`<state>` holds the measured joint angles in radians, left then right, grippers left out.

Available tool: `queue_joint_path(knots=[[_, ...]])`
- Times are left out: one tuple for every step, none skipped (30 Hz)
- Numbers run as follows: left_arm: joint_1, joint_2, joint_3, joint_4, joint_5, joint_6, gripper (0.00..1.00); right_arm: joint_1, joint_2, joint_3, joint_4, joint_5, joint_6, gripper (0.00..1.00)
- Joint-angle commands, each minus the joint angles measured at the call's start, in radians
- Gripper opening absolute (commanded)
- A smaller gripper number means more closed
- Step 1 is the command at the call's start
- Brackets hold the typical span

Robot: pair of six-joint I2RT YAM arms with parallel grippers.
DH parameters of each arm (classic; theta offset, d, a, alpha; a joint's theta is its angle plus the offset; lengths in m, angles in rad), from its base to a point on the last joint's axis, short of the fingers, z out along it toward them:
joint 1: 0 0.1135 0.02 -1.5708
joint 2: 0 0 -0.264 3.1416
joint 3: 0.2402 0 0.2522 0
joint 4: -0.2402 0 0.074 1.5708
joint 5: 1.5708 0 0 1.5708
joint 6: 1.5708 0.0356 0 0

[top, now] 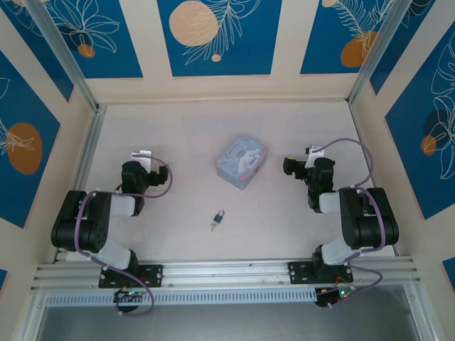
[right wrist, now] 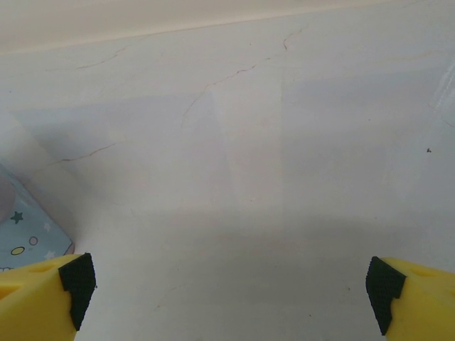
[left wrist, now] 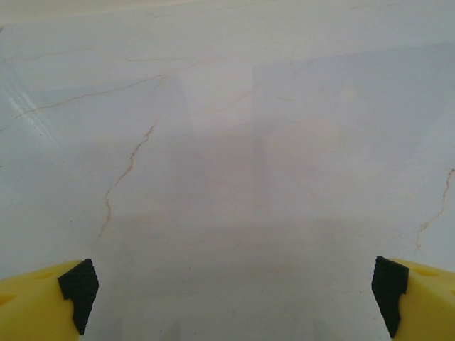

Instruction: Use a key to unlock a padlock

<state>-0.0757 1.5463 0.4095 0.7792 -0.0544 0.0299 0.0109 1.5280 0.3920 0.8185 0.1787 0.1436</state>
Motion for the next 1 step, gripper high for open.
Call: queue_joint_path(knots=[[0.011, -0.008, -0.004, 0.047, 0.018, 0.017, 1.0, 0.001, -0.005, 0.007, 0.021, -0.005, -0.025, 0.99]])
